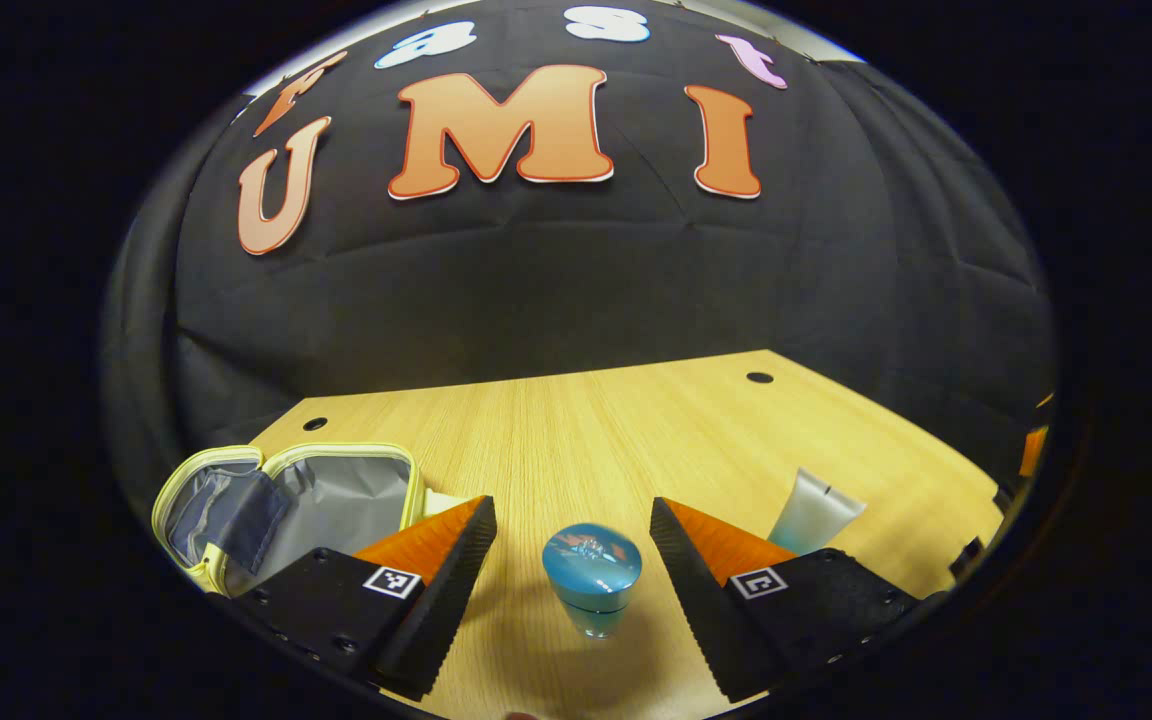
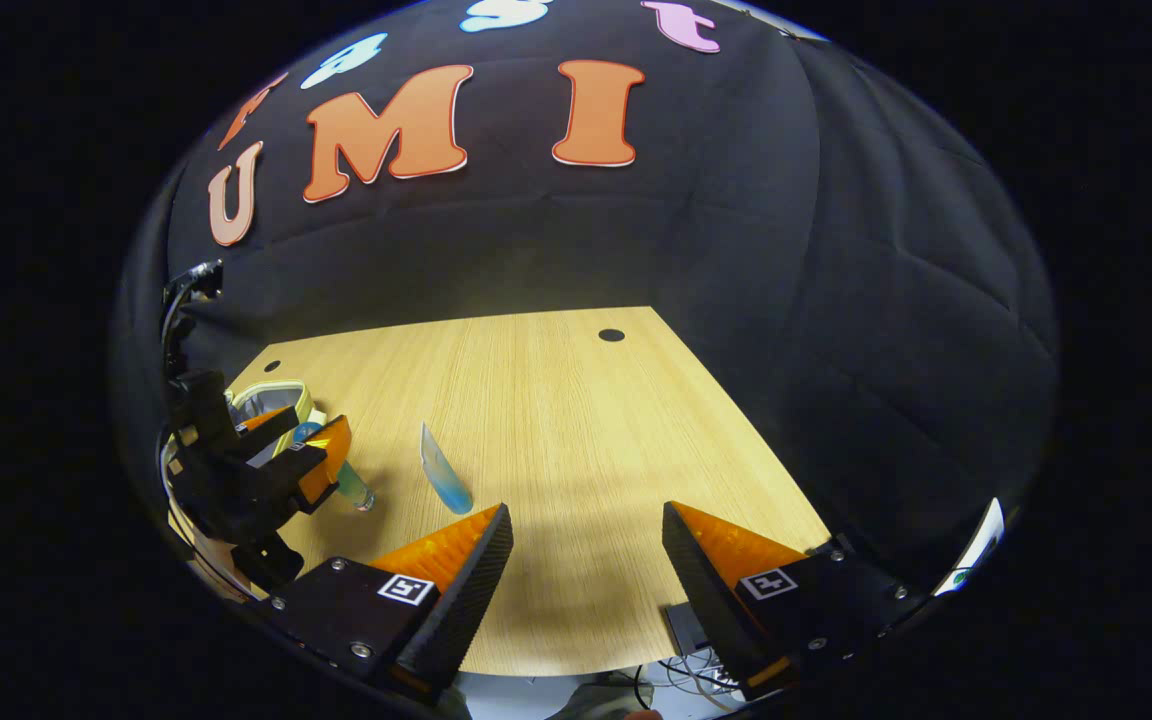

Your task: First open the suitcase, pack the skin care products into it, and then close the suitcase.

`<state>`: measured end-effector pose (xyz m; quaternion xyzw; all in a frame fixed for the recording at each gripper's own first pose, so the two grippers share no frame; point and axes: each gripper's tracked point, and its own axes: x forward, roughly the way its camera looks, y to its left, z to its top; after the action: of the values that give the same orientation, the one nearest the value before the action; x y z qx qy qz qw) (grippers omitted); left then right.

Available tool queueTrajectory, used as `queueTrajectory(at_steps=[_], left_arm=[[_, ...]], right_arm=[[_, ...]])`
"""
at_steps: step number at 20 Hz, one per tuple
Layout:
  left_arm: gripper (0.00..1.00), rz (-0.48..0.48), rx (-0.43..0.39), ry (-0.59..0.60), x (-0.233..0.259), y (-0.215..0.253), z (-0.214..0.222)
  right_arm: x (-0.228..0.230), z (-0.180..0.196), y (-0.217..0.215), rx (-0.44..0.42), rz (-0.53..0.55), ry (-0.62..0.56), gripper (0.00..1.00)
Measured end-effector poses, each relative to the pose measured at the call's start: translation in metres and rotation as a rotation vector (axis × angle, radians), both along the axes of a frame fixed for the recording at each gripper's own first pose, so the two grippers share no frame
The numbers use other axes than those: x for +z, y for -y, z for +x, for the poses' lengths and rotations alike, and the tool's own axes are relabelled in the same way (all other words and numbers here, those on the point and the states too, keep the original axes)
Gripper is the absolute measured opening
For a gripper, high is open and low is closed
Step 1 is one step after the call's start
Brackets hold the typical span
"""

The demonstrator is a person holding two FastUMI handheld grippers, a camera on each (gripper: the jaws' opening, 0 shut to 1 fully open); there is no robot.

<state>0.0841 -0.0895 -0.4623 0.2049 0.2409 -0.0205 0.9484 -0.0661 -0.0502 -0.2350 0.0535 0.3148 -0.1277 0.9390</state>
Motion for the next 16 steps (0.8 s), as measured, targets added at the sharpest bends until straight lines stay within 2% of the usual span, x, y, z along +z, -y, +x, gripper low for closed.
queueTrajectory(at_steps=[3, 9, 10, 11, 13, 14, 16], left_arm=[[0.98, 0.003, 0.004, -0.027, -0.023, -0.004, 0.000], [0.96, 0.023, 0.002, -0.104, -0.060, -0.003, -0.006], [0.80, 0.025, 0.002, -0.109, -0.063, -0.003, -0.005], [0.75, 0.052, 0.015, -0.104, -0.064, -0.008, -0.005], [0.49, 0.032, 0.005, -0.097, -0.063, -0.006, -0.002], [0.43, 0.033, 0.016, -0.120, -0.064, -0.007, -0.006], [0.43, 0.020, 0.025, -0.142, -0.064, -0.008, -0.006]], right_arm=[[-0.006, -0.003, -0.005, -0.005, 0.038, -0.005, 0.96], [-0.015, -0.008, -0.001, -0.018, 0.046, -0.032, 0.96], [-0.015, -0.008, 0.000, -0.022, 0.046, -0.031, 0.96], [-0.016, -0.008, 0.000, -0.023, 0.044, -0.031, 0.96], [-0.017, -0.008, -0.001, -0.019, 0.040, -0.033, 0.96], [-0.018, -0.008, -0.002, -0.014, 0.040, -0.033, 0.96], [-0.019, -0.007, -0.004, -0.004, 0.045, -0.026, 0.96]])
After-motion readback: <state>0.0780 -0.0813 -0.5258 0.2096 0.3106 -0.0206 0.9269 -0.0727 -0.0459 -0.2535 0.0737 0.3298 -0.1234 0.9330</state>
